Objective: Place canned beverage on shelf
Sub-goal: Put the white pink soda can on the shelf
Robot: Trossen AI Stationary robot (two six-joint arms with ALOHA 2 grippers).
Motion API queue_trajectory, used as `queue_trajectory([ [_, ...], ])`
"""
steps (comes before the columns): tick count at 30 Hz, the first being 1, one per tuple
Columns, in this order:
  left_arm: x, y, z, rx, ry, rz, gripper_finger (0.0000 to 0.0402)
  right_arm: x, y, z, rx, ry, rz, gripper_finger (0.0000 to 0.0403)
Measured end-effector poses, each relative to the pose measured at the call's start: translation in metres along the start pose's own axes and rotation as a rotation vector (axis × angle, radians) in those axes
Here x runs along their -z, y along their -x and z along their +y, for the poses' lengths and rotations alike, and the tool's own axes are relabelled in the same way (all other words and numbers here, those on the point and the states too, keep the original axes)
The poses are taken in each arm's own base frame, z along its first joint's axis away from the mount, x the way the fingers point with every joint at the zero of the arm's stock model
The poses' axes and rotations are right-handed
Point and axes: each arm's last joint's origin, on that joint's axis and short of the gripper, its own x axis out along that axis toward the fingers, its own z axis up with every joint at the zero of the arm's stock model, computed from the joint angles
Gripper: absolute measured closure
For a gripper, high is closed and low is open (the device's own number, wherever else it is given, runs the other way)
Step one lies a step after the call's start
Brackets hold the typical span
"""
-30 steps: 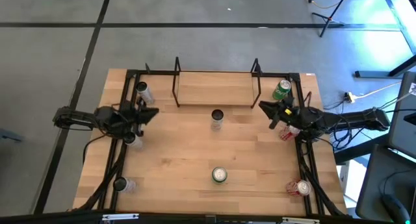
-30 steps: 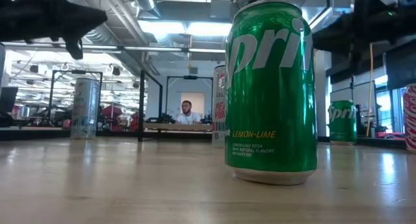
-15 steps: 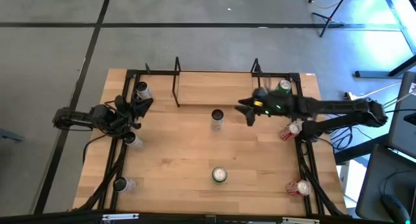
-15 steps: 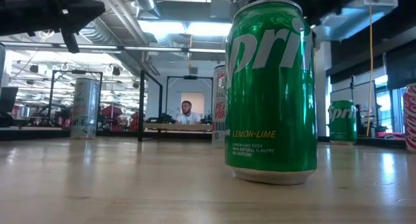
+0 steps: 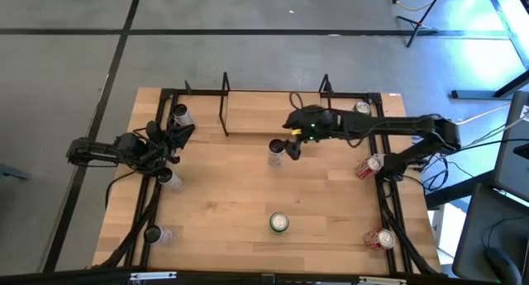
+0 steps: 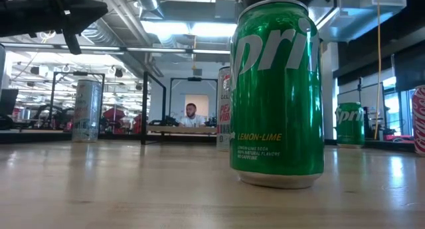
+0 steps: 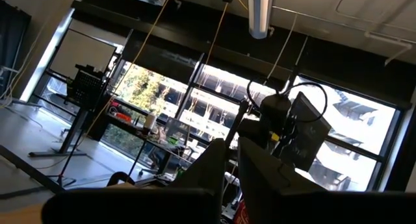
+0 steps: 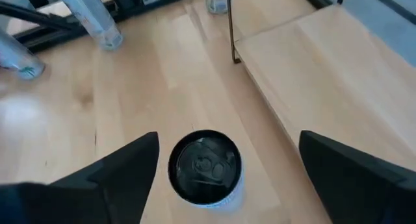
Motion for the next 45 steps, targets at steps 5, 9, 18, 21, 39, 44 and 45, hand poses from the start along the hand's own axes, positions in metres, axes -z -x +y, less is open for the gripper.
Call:
queue_trajectory([
  [5, 0.0, 0.0, 0.0, -0.001, 0.0, 0.001, 0.0366, 0.006, -0.016, 0.0, -0.009, -0.023, 0.046, 0.0042],
  [9, 0.0, 0.0, 0.0, -0.001, -0.002, 0.002, 0.0366, 0.011, -0.028, 0.006, -0.006, -0.003, 0.071, 0.0042],
  [18, 0.001, 0.0, 0.0, -0.004, -0.008, 0.009, 0.0366, 0.029, -0.054, 0.017, 0.067, 0.069, 0.142, 0.0042],
  [21, 0.001, 0.0, 0.0, -0.004, -0.008, 0.009, 0.0366, 0.031, -0.059, 0.017, 0.094, 0.075, 0.143, 0.005],
  [39, -0.002, 0.0, -0.001, 0.009, 0.044, -0.02, 0.0366, -0.02, -0.004, 0.003, 0.079, 0.068, 0.026, 0.019],
  [44, -0.001, 0.0, 0.0, -0.007, 0.034, -0.017, 0.0366, -0.044, 0.026, -0.031, 0.172, 0.073, 0.062, 0.019],
  [45, -0.001, 0.0, 0.0, -0.012, 0.033, -0.018, 0.0366, -0.047, 0.03, -0.039, 0.187, 0.072, 0.07, 0.019],
])
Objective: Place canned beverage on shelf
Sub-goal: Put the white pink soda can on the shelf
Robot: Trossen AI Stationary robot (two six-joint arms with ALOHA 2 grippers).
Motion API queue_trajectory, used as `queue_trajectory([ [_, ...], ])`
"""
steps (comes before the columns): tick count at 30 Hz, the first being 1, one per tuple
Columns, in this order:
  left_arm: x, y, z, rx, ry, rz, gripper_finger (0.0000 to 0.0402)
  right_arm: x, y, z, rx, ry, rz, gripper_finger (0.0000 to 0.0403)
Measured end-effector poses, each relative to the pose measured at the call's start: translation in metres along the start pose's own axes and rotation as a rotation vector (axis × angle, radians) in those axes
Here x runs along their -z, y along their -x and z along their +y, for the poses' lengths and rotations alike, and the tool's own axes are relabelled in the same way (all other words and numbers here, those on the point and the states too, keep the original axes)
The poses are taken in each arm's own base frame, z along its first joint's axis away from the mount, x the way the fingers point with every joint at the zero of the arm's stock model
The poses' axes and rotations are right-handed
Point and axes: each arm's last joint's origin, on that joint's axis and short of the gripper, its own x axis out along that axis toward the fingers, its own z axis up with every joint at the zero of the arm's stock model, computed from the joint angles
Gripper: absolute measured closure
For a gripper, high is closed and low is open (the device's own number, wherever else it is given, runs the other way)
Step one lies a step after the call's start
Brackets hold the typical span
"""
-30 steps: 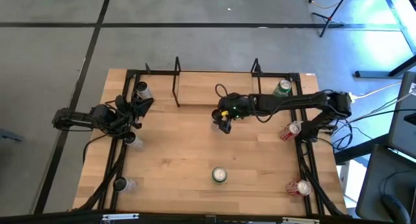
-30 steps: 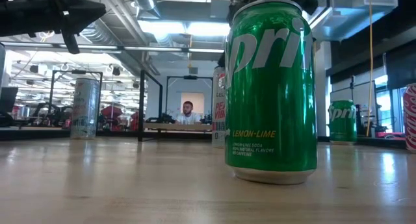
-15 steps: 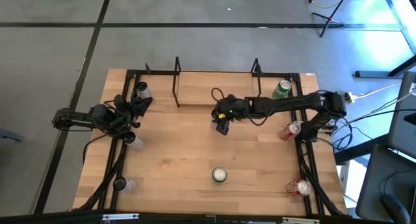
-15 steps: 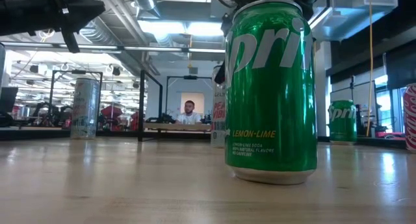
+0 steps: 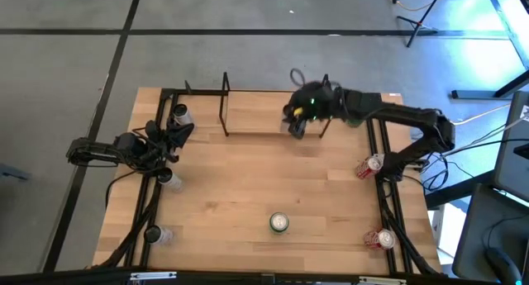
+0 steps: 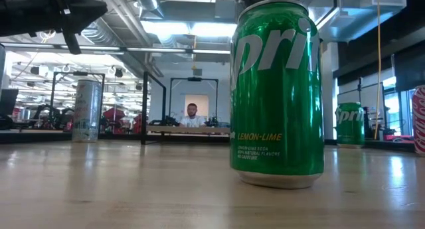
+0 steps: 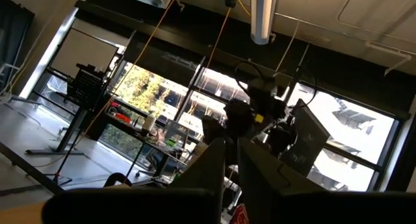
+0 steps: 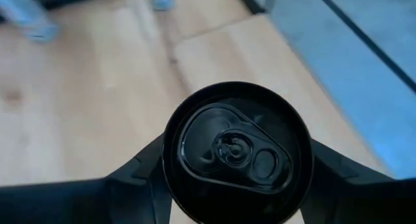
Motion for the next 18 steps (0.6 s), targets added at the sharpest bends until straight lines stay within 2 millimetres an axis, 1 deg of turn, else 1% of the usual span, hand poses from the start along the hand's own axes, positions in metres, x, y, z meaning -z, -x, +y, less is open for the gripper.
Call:
queue_trajectory([
  [3, 0.0, 0.0, 0.0, -0.009, -0.001, -0.002, 0.0366, -0.002, 0.004, -0.026, 0.031, -0.003, 0.027, 0.019],
  [10, 0.0, 0.0, 0.0, -0.008, 0.0, -0.002, 0.0366, 0.003, 0.005, -0.081, 0.076, -0.019, 0.058, 0.019],
  [15, 0.0, 0.0, 0.0, -0.008, 0.0, -0.002, 0.0366, 0.007, 0.005, -0.116, 0.127, -0.017, 0.059, 0.019],
  [18, 0.0, 0.0, 0.0, -0.008, 0.0, -0.002, 0.0366, 0.012, 0.0, -0.133, 0.109, -0.033, 0.071, 0.019],
])
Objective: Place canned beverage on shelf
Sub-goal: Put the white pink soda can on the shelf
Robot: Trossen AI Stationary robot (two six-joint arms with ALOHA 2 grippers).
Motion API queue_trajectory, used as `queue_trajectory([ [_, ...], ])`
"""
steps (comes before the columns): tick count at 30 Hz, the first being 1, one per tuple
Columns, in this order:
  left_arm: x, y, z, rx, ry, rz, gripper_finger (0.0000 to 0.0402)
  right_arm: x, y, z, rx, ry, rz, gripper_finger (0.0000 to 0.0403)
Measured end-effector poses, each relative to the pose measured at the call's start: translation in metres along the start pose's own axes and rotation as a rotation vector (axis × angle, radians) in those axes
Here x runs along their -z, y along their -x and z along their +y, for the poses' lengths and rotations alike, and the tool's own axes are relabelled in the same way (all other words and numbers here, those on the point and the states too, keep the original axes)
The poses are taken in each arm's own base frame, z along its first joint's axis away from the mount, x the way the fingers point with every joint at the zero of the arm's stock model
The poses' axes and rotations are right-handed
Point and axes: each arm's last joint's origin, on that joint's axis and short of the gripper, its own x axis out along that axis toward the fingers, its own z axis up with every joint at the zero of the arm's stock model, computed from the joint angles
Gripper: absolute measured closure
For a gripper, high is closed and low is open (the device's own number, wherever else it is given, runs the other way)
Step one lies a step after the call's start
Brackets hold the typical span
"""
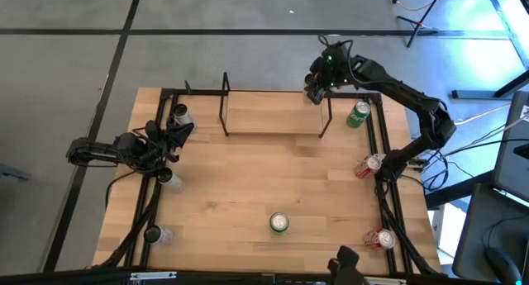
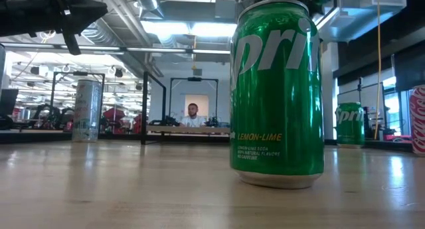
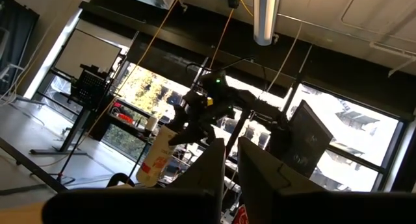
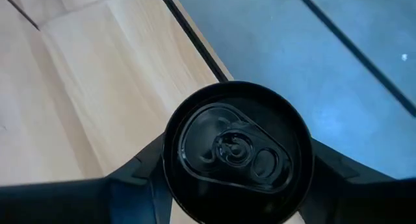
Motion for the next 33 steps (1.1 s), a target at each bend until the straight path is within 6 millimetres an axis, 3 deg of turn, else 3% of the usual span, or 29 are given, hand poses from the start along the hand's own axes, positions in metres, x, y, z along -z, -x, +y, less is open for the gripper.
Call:
queue_trajectory([
  [15, 0.0, 0.0, 0.0, -0.003, 0.008, -0.004, 0.0366, 0.012, -0.044, -0.033, -0.06, 0.014, 0.066, 0.019],
  [25, 0.0, 0.0, 0.0, -0.002, 0.008, -0.004, 0.0366, 0.014, -0.051, -0.035, -0.067, 0.037, 0.074, 0.0188],
  [33, 0.0, 0.0, 0.0, -0.002, 0.008, -0.004, 0.0366, 0.015, -0.051, -0.035, -0.044, 0.036, 0.096, 0.0062],
])
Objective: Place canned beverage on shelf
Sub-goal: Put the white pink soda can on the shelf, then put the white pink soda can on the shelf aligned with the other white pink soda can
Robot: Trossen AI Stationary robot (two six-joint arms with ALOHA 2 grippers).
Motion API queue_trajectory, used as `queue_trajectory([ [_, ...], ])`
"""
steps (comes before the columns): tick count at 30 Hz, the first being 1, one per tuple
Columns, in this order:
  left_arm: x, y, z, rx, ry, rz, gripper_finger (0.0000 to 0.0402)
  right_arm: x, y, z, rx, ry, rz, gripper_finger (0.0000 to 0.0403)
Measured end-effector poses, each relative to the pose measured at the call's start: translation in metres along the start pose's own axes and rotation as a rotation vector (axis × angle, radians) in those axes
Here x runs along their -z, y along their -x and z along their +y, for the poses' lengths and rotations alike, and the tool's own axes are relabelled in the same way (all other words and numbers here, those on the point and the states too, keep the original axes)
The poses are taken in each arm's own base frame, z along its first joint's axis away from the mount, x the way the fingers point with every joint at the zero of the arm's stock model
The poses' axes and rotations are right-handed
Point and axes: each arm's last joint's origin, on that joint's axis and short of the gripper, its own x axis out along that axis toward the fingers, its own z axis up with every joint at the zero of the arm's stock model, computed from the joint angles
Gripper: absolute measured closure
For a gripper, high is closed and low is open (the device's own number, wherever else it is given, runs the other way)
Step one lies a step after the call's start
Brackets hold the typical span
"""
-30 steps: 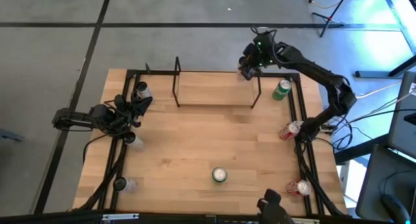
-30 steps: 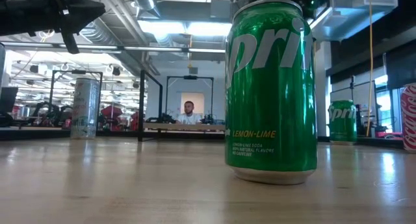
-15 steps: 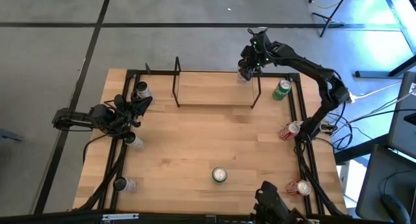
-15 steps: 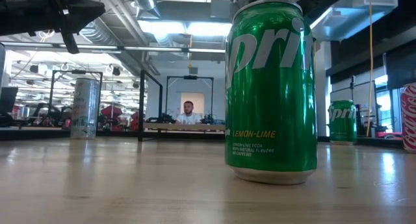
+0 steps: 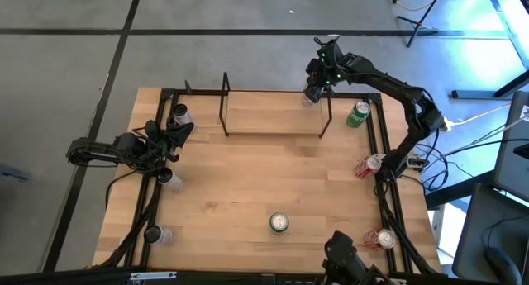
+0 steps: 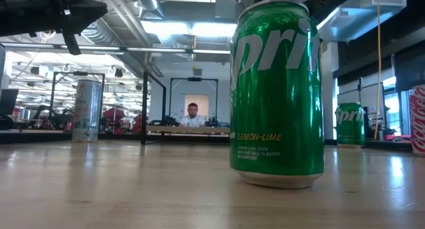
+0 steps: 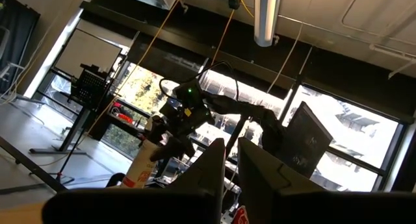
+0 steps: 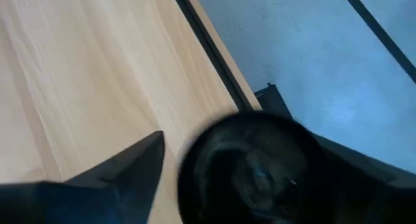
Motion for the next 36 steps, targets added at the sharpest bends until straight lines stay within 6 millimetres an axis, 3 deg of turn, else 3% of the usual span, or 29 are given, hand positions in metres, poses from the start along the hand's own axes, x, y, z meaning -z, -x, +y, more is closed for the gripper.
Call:
queue_trajectory([
  [6, 0.0, 0.0, 0.0, 0.005, 0.0, 0.001, 0.0366, -0.002, 0.016, 0.003, 0.017, 0.007, -0.029, 0.0018],
  [14, -0.003, 0.0, 0.001, -0.037, 0.007, -0.033, 0.0366, -0.007, 0.057, 0.011, -0.001, 0.013, -0.148, 0.002],
  [19, -0.006, 0.0, 0.003, -0.126, 0.024, -0.08, 0.0366, -0.016, 0.069, 0.027, -0.121, 0.003, -0.257, 0.0023],
  [26, -0.006, 0.0, 0.003, -0.139, 0.021, -0.084, 0.035, -0.03, 0.066, 0.088, -0.319, 0.067, -0.278, 0.0023],
  [31, -0.007, 0.0, 0.002, -0.124, 0.004, -0.084, 0.0297, -0.033, 0.067, 0.136, -0.347, 0.131, -0.258, 0.0023],
  [36, -0.019, -0.003, -0.005, -0.055, -0.035, -0.076, 0.0231, -0.032, 0.069, 0.166, -0.361, 0.125, -0.237, 0.0023],
])
